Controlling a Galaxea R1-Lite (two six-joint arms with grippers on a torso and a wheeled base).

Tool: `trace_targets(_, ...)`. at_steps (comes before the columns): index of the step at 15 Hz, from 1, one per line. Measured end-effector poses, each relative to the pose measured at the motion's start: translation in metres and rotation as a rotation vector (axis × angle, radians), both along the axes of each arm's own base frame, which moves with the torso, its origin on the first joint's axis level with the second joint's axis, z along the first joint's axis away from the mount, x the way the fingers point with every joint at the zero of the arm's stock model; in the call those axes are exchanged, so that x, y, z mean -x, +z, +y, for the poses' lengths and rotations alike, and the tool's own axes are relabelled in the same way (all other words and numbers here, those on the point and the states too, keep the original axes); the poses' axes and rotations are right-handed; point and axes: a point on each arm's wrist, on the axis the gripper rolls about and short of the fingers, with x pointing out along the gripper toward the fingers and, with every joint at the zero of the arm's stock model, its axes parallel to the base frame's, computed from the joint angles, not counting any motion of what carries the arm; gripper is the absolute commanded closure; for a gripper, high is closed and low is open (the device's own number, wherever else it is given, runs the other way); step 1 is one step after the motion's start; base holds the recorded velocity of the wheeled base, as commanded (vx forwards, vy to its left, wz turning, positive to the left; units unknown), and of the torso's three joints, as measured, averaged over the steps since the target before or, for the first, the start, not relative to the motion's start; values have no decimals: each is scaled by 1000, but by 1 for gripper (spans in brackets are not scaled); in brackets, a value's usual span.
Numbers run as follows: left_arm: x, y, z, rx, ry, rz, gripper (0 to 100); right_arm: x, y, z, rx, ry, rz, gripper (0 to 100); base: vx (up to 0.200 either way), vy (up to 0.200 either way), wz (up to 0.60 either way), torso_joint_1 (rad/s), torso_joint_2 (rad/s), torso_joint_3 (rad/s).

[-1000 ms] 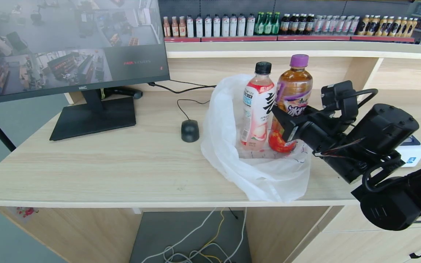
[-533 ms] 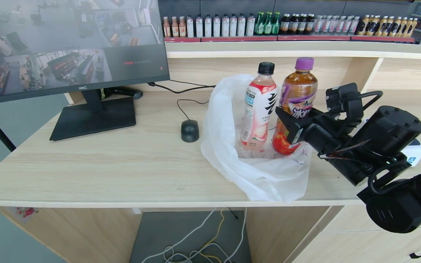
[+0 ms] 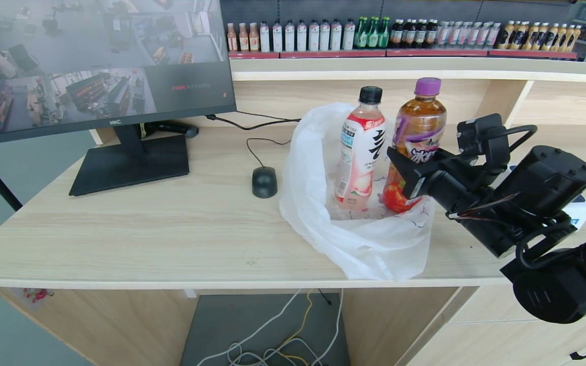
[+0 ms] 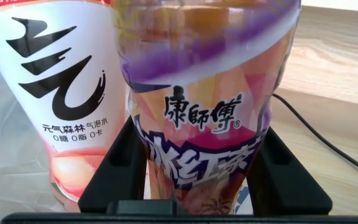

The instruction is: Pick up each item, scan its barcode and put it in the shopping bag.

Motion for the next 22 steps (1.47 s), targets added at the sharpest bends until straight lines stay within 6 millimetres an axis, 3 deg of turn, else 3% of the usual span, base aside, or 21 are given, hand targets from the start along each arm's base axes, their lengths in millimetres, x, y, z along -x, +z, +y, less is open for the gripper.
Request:
trace_targets(9,0,0,0,1,0,0,0,7,-16,-2,13,5,66,100,0,0,0,0,0,0)
trace_targets(17,0,0,0,1,0,0,0,8,-17,-3,7,8,70,100,0,0,0,0,0,0)
trace_targets(18,0,0,0,2,0,0,0,8,-17,-3,1,8,72,0,0,0,0,0,0,0)
trace_targets(22,0,0,0,2,0,0,0,10,-21,-4,4,10,91,0,0,0,0,0,0,0)
